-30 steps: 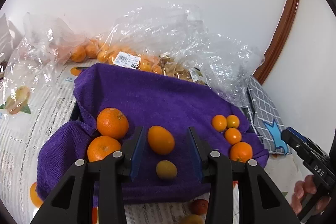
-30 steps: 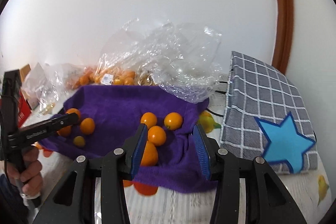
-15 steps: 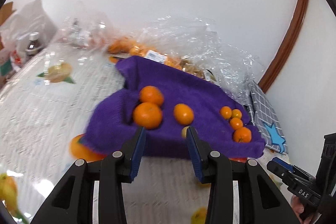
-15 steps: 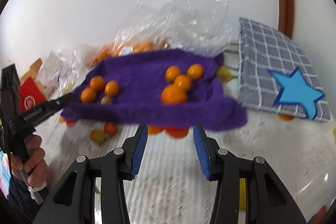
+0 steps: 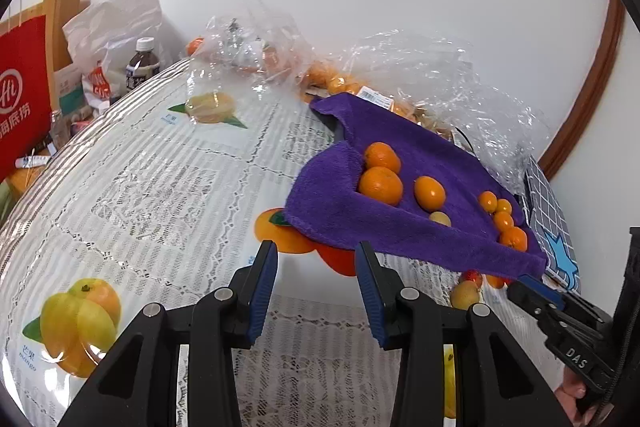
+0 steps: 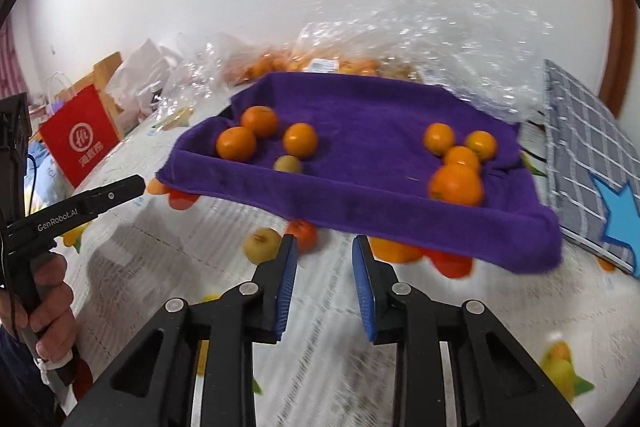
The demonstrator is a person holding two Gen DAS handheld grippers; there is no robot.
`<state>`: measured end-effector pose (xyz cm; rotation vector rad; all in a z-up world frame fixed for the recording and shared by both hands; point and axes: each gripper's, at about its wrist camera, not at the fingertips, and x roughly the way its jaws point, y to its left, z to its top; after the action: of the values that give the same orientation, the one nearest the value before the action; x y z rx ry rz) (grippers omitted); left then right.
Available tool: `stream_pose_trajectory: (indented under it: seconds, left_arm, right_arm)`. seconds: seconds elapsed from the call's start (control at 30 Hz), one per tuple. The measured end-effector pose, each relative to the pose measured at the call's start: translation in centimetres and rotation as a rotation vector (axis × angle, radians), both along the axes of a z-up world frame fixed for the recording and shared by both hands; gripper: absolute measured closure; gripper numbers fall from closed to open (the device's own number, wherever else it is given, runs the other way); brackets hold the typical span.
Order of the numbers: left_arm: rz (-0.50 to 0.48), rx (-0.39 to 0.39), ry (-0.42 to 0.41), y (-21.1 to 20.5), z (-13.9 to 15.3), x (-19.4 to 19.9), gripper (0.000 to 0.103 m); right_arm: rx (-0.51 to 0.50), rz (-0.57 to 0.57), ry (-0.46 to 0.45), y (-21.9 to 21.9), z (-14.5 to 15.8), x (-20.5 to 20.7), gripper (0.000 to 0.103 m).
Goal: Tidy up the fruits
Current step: 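Move the right gripper to the red apple on the sheet and grasp it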
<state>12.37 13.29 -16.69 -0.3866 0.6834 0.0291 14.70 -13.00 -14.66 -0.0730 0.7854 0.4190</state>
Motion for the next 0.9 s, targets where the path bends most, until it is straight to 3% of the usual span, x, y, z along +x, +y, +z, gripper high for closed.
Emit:
stream_pose_trajectory:
  seconds: [0.3, 0.43, 0.7, 0.77, 0.9]
  left_arm:
    - [-0.002, -0.058, 0.026, 0.7, -0.4, 0.3, 0.065]
    - [-0.005, -0.085, 0.055, 1.0, -0.9, 0.6, 0.065]
    - [0.013, -0.061, 0.065, 0.9, -1.2, 0.9, 0.065]
    - [0.003, -0.072, 0.062, 1.0, -1.2, 1.0, 0.065]
    - [-0.022, -0.096, 0.060, 1.0, -1.4, 1.2, 0.065]
  right_arm:
    - [-0.018, 0.033, 0.090, 1.2, -1.9, 2.3, 0.079]
    - [-0.047, 0.054, 0.087, 1.9, -2.5, 2.4, 0.079]
    - [-0.080, 0.090, 0.089, 3.5, -2.9, 3.6, 0.077]
    - [-0.100, 0.084, 0.076, 3.9, -3.1, 3.7, 0.080]
    - [-0.058, 0.081, 0.052, 2.6, -2.5, 3.0, 0.080]
